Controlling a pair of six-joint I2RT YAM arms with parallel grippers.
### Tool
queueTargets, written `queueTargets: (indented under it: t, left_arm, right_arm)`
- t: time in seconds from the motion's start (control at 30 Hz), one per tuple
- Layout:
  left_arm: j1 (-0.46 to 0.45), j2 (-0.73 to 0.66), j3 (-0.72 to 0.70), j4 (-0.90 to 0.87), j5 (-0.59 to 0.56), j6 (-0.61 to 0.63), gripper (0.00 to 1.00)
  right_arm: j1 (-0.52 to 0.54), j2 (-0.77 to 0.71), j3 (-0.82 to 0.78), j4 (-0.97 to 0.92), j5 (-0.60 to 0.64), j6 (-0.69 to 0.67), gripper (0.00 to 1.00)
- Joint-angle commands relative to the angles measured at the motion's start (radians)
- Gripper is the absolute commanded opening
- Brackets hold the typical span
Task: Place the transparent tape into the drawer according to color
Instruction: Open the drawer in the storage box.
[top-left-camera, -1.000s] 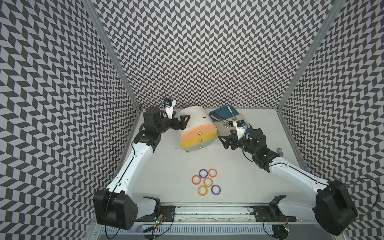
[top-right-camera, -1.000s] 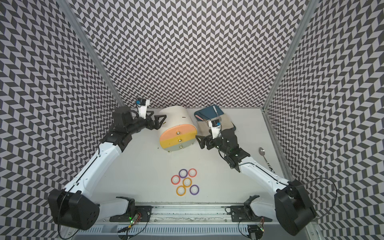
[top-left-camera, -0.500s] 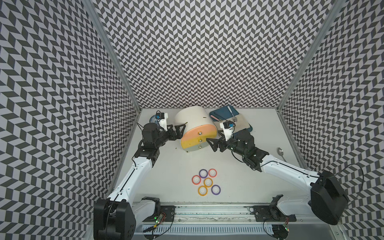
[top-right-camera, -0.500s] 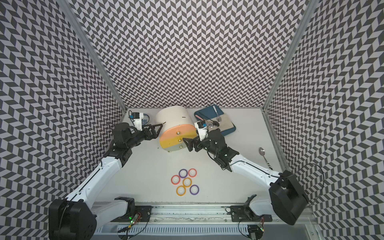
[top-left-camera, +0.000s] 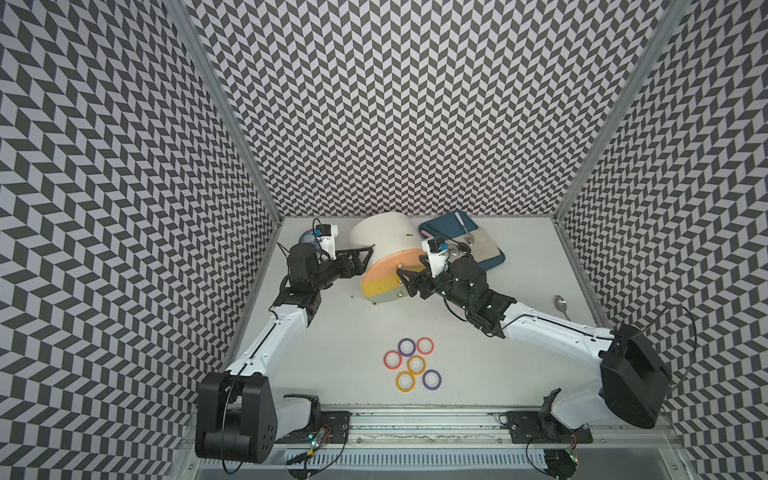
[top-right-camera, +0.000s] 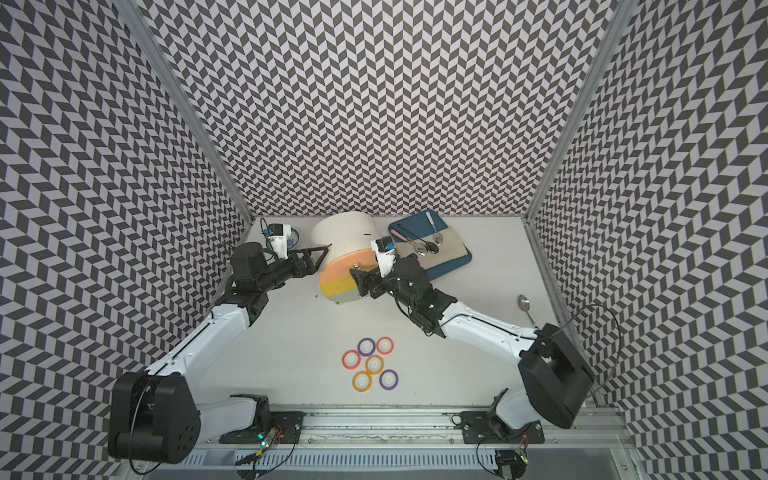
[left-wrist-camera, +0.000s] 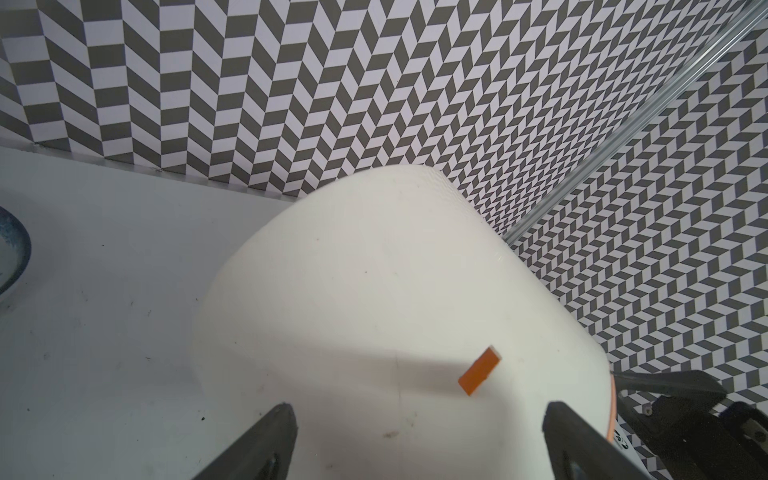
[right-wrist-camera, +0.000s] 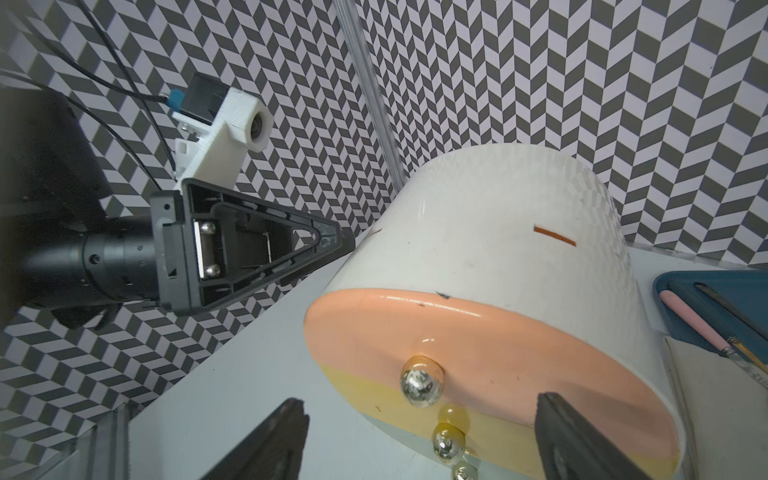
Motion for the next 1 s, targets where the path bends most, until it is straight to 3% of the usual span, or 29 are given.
queueTargets:
  t: [0.0, 0.37, 0.97]
  left_arm:
    - [0.007, 0.007, 0.017, 0.047, 0.030, 0.000, 0.96]
    - [0.010, 0.016, 0.016, 0.054, 0.046, -0.002, 0.95]
    - [0.010, 0.026, 0.018, 0.048, 0.064, 0.004, 0.94]
  right_arm:
    - [0.030, 0.025, 0.037, 0.030, 0.120, -0.016, 0.82]
    - [0.074, 0.090, 0.069, 0.034, 0.268, -0.043, 0.64]
    - [0.104, 0.161, 0.116, 0.070, 0.358, -0.055, 0.56]
